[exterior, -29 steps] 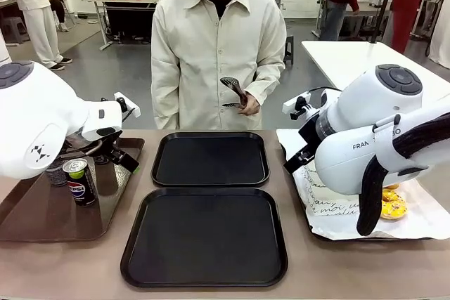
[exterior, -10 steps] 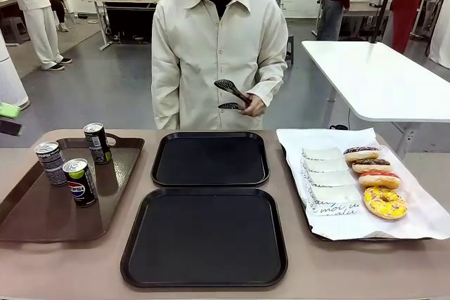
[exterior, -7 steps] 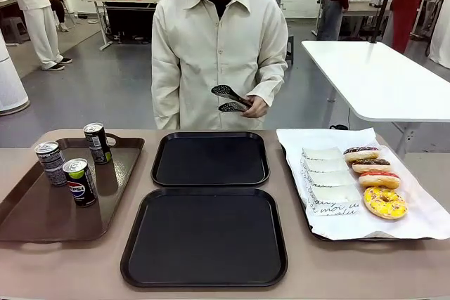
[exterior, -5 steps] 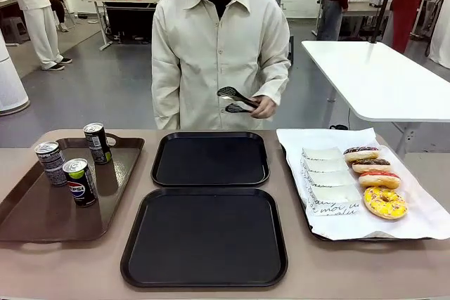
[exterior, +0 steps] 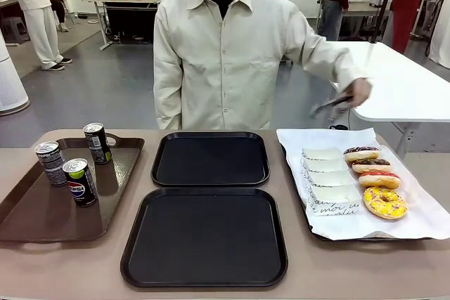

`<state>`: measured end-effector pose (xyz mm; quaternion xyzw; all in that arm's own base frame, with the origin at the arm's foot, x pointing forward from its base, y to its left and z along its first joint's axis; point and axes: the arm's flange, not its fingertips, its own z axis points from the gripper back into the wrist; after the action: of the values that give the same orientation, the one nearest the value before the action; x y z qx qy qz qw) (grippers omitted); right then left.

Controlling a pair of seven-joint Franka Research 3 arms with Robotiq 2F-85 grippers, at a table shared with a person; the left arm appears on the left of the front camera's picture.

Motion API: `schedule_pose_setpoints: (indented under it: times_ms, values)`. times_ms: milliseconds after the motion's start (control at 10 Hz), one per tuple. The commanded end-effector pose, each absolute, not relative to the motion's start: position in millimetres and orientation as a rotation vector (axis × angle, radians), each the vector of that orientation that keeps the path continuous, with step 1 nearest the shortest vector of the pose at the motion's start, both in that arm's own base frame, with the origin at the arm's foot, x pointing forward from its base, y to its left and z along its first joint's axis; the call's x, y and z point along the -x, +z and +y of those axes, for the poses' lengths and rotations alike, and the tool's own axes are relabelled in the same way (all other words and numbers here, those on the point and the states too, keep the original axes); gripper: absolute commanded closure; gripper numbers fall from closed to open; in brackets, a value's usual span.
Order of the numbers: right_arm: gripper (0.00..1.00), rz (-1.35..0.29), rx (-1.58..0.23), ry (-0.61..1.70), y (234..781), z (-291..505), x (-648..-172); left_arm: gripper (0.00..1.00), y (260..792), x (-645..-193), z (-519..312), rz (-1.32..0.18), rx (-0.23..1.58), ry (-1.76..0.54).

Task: Set up donuts and drinks on trays.
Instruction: Pick up one Pepsi coke and place it on the Flat Tray.

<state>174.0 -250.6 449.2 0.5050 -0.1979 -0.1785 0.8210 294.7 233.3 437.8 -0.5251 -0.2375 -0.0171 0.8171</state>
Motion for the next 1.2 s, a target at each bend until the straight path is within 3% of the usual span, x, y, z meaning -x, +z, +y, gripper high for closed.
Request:
schedule_pose_setpoints:
  times_ms: [0, 100, 200, 1100]
  values:
    - [0.00, -0.443, -1.033, -0.397, 449.5, -252.3, -173.1, 0.00, 446.3, -287.8, 226.6, -0.459, 1.083, -0.051]
    - [0.00, -0.506, -0.911, -0.414, 455.7, -243.1, -184.5, 0.00, 449.7, -289.9, 215.6, -0.431, 1.038, -0.112]
    - [0.00, -0.425, -1.063, -0.396, 449.3, -253.5, -172.4, 0.00, 438.9, -292.8, 233.1, -0.496, 1.104, -0.040]
    - [0.00, -0.425, -1.063, -0.396, 449.3, -253.5, -172.4, 0.00, 438.9, -292.8, 233.1, -0.496, 1.104, -0.040]
